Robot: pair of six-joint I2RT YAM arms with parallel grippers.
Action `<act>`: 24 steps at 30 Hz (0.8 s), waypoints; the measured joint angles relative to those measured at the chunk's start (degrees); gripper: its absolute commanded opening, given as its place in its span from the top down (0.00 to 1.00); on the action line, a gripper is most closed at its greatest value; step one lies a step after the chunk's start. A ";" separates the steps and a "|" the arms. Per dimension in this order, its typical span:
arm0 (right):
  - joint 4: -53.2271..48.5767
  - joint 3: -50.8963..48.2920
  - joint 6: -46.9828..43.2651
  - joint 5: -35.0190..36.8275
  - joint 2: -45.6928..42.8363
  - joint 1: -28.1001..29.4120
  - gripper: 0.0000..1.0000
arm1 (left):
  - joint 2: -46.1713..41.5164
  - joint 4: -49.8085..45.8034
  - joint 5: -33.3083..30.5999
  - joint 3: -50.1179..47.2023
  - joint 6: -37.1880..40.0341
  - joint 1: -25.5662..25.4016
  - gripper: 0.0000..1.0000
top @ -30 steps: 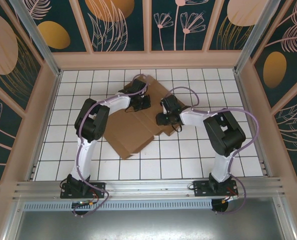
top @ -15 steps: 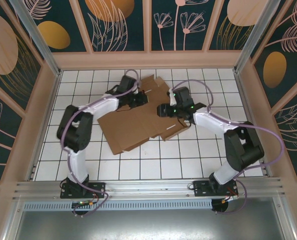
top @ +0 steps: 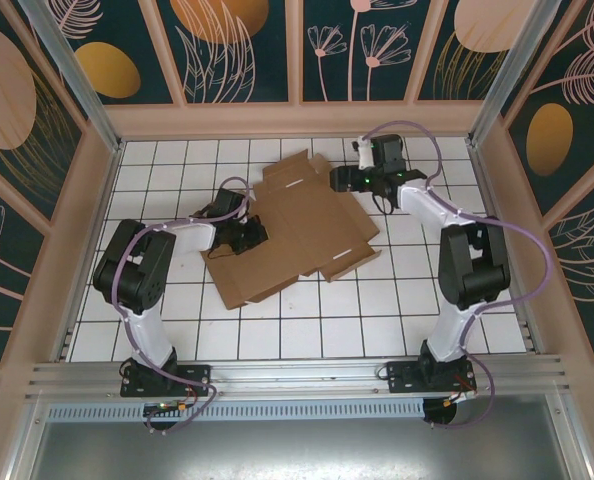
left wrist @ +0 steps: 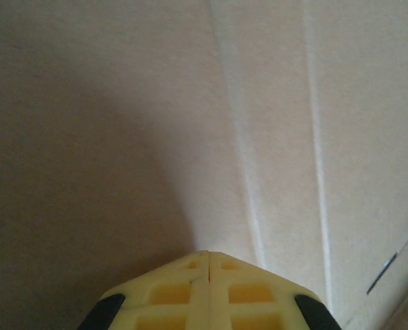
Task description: Fold the paper box
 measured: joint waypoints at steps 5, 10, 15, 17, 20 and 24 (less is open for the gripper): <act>-2.43 1.60 -1.49 -4.39 6.12 -1.95 0.13 | 0.72 2.67 0.35 -1.11 -1.25 0.26 1.00; -4.57 1.66 -2.12 -8.09 10.16 -2.69 0.15 | 1.75 5.16 1.73 -1.20 -2.08 0.87 1.00; -4.46 0.94 -2.01 -9.62 10.69 -5.81 0.17 | 1.97 6.01 2.25 -1.44 -2.32 1.18 1.00; -3.91 -0.28 -1.62 -11.21 10.69 -6.97 0.18 | 2.10 6.27 2.45 -1.44 -2.34 1.27 1.00; -3.39 -2.91 -0.59 -14.10 10.69 -7.41 0.18 | 2.25 6.62 2.69 -1.44 -2.49 1.33 1.00; -0.39 -5.31 0.37 -16.44 10.54 -7.98 0.20 | 2.45 6.86 2.86 -1.44 -2.54 1.38 1.00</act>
